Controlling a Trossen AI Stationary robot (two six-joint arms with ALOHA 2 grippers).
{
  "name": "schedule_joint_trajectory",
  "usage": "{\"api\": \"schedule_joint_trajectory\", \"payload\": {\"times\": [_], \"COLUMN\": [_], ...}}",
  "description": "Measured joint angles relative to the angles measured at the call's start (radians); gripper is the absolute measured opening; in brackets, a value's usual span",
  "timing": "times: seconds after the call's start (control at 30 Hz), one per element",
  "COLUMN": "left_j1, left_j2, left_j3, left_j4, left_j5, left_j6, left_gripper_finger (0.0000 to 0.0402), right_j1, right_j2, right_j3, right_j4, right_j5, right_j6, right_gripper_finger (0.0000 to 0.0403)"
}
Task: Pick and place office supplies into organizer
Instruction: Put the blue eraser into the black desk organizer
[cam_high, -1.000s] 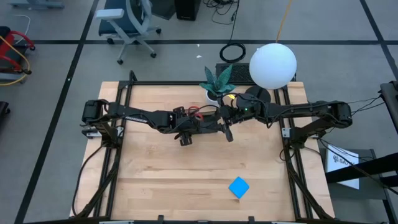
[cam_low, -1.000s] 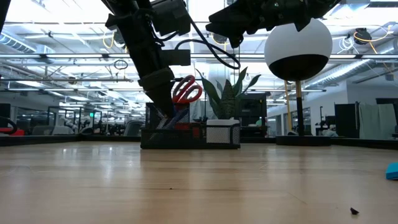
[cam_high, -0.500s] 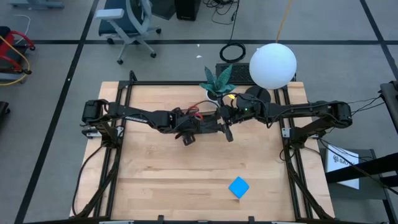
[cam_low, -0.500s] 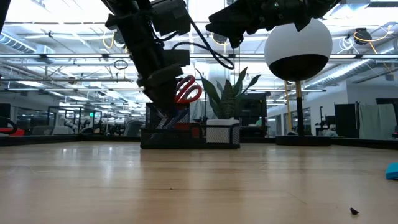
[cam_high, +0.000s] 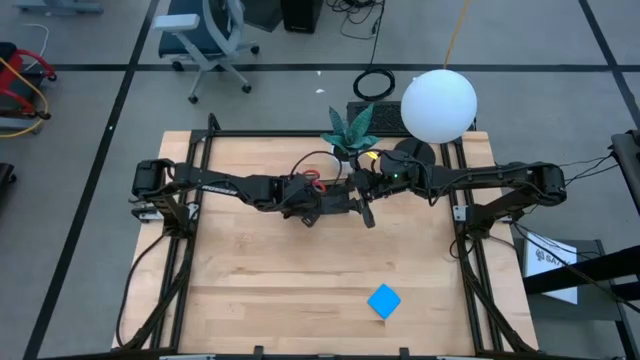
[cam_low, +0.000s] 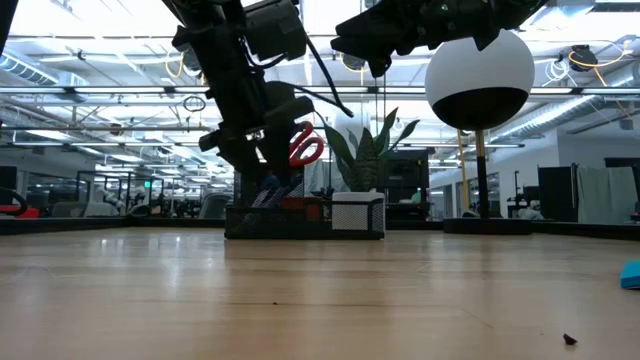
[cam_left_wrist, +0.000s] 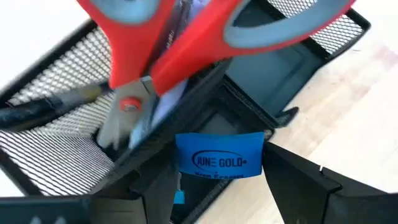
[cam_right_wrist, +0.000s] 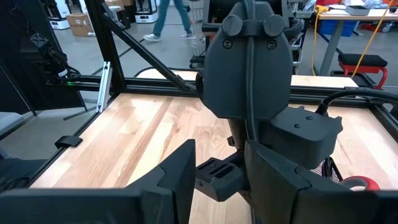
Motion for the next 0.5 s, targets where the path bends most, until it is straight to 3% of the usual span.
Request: {"api": "schedule_joint_trajectory", "payload": {"times": [0.33,0.5], "left_j1": [0.000,0.000], "left_j2": [0.000,0.000], "left_j3": [0.000,0.000], "left_j4": [-0.020,-0.029], "left_j5": [0.020,0.011], "left_j6": [0.033,0.058], "left_gripper_finger": [0.0234,0.0262], "right_j1": [0.000,0.000], "right_j2": [0.000,0.000], "right_j3": [0.000,0.000], "right_j4": [0.000,0.000], "right_j5": [0.000,0.000], "right_j6": [0.000,0.000], "right_gripper_finger": [0.0130,0.0130]}}
